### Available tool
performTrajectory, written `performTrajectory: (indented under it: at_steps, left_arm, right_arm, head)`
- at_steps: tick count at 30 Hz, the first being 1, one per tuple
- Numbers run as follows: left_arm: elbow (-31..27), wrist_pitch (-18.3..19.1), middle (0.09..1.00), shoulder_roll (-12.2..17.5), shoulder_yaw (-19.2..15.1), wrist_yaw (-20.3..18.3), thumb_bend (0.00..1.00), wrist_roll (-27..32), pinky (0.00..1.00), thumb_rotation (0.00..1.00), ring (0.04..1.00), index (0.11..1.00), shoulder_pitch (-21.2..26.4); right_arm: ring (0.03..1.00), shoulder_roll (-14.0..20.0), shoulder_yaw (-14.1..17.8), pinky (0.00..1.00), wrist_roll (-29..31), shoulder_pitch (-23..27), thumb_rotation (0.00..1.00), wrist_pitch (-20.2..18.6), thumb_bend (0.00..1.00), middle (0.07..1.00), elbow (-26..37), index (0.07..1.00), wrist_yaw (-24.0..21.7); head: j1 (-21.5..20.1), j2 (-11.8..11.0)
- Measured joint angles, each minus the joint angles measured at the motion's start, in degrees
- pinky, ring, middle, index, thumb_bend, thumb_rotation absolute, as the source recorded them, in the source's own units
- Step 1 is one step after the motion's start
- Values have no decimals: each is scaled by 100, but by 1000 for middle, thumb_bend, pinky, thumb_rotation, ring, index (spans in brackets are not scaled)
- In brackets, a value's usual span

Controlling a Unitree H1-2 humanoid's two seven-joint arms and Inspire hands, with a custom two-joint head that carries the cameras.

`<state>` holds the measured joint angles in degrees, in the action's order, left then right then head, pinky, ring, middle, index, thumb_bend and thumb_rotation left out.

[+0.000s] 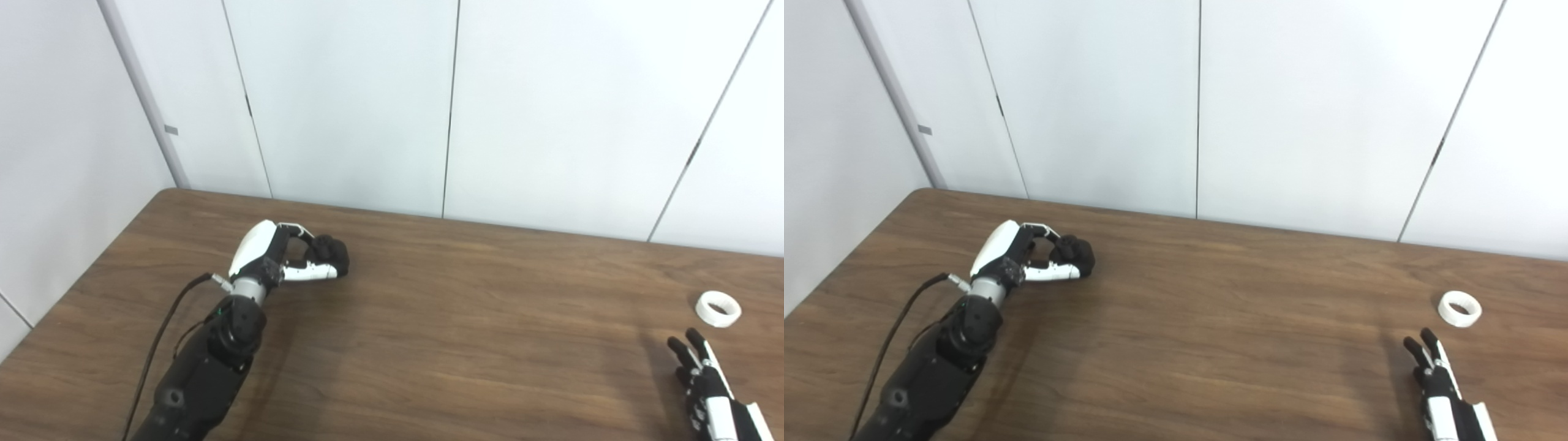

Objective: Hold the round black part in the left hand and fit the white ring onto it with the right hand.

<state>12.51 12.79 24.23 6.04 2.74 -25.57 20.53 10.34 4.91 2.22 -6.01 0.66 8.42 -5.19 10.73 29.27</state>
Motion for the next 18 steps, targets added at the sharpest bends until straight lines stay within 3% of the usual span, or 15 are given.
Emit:
performTrajectory:
  at_steps: [4,12,18]
  left_arm:
    - [-451,-35,842,-23,102,-85,522,-161,998,51,922,485,-209]
    - [-1354,-274,832,-336,425,-54,523,-643,1000,54,932,484,-569]
    - [-1667,-554,824,-526,682,-61,524,-929,1000,56,927,484,-938]
  right_arm:
    - [1000,-14,-41,1000,-49,7,1000,-3,661,942,-3,1000,57]
    - [1000,-106,-129,1000,-170,18,1000,-63,626,935,48,1000,179]
    - [1000,-160,-184,1000,-252,57,1000,-209,628,941,144,1000,231]
  head:
    - [-79,26]
    - [-255,88]
    - [-360,114]
